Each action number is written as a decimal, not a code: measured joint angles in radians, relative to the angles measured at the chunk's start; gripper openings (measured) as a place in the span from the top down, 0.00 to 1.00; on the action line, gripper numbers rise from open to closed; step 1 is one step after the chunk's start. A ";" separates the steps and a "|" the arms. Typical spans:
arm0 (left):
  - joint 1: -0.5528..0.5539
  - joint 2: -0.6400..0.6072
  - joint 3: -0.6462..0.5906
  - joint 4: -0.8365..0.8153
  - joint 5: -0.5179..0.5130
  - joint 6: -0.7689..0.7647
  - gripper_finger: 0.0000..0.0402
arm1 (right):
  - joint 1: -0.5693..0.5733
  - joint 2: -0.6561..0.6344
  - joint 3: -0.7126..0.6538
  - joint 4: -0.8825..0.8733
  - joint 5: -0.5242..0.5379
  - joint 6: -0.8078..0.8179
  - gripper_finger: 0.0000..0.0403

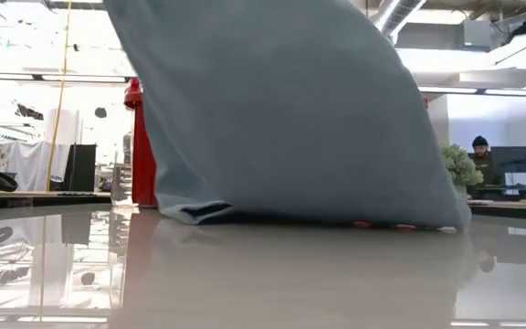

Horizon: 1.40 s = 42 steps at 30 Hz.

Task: Fold Laundry from Bin
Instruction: Fold the light blue pants

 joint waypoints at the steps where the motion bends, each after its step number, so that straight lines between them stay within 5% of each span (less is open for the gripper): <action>1: -0.004 0.001 0.000 0.000 0.006 -0.019 0.97 | -0.014 0.011 0.000 0.013 -0.030 -0.009 0.24; 9: -0.026 0.033 -0.001 -0.009 0.032 -0.097 0.97 | -0.093 0.164 -0.003 0.283 -0.321 0.029 0.24; 17: -0.079 0.042 0.000 -0.054 0.029 -0.106 0.97 | -0.170 0.227 -0.003 0.343 -0.365 -0.002 0.24; 26: -0.173 0.048 0.000 -0.152 -0.113 -0.038 0.97 | -0.237 0.333 -0.003 0.683 -0.630 0.141 0.24; 35: -0.194 0.080 -0.002 -0.179 -0.131 -0.050 0.97 | -0.180 0.423 -0.002 0.898 -0.554 0.080 0.24; 42: -0.243 0.084 -0.001 -0.176 -0.203 -0.050 0.97 | -0.161 0.404 -0.002 0.852 -0.527 -0.011 0.24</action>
